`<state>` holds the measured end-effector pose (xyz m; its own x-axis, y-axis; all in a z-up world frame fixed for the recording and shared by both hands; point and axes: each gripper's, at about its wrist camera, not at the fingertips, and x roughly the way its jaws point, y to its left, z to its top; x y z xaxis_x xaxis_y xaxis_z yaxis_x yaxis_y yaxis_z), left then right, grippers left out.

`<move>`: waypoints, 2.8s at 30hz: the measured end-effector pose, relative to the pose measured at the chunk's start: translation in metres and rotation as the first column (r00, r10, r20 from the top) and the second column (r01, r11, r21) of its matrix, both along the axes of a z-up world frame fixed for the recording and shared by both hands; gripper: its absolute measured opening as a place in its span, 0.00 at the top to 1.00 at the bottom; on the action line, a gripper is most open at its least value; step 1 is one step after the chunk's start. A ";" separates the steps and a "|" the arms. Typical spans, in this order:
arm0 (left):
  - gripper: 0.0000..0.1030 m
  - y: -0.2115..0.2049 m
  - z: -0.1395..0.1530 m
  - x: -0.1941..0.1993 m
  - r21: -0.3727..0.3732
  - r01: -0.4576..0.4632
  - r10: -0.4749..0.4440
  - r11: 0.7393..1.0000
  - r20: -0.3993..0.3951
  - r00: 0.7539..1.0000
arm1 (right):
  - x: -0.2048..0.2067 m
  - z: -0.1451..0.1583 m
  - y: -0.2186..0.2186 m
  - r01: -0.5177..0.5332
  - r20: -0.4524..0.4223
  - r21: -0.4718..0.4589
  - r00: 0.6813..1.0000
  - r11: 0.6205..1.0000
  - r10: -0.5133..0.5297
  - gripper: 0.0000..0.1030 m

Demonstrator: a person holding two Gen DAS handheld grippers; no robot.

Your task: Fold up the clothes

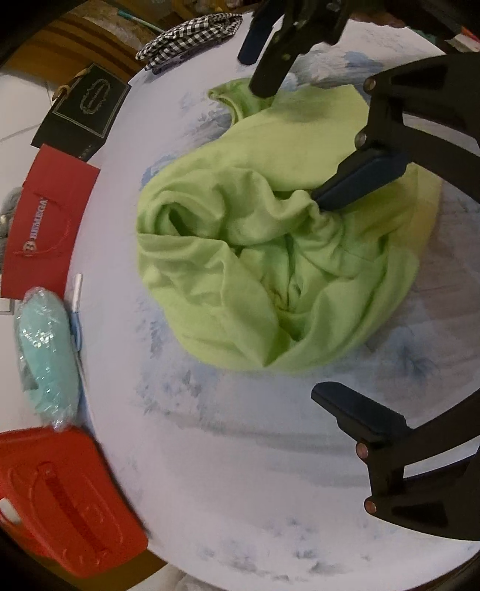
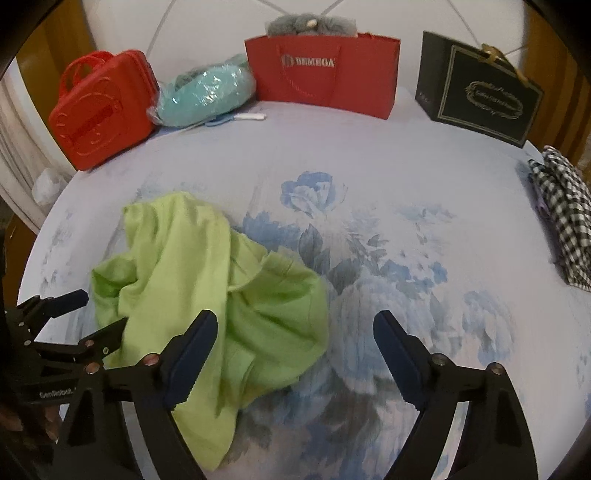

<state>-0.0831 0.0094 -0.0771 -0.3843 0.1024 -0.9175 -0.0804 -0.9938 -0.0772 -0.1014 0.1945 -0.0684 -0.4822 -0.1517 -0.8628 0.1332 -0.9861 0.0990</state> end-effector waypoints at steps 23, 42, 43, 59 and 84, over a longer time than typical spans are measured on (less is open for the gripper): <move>0.91 -0.087 0.089 0.008 -0.046 -0.114 0.103 0.992 -0.196 0.975 | 0.011 0.076 0.054 0.074 -0.206 -0.099 0.974 0.992 -0.094 0.97; 0.36 -0.095 0.068 0.058 0.013 -0.091 0.092 0.996 -0.126 0.988 | 0.083 0.059 0.084 0.186 -0.114 -0.140 0.973 0.973 -0.202 0.20; 0.36 -0.096 0.064 0.059 0.013 -0.088 0.089 0.996 -0.115 0.989 | 0.083 0.058 0.079 0.164 -0.108 -0.145 0.978 0.976 -0.180 0.20; 0.36 -0.075 0.004 0.054 -0.011 -0.037 0.036 0.999 -0.012 0.999 | 0.053 -0.011 -0.025 -0.053 0.067 -0.188 0.996 0.981 0.067 0.46; 0.95 -0.149 0.306 -0.036 0.000 -0.168 0.124 0.986 -0.677 0.726 | -0.020 0.275 0.040 0.079 -0.694 -0.032 0.716 0.996 -0.079 0.95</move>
<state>-0.1191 -0.1395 0.2294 -0.9081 -0.0510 -0.4156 0.0571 -0.9984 -0.0023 -0.1213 0.2348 0.2070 -0.9557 -0.0858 -0.2817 0.0865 -0.9962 0.0100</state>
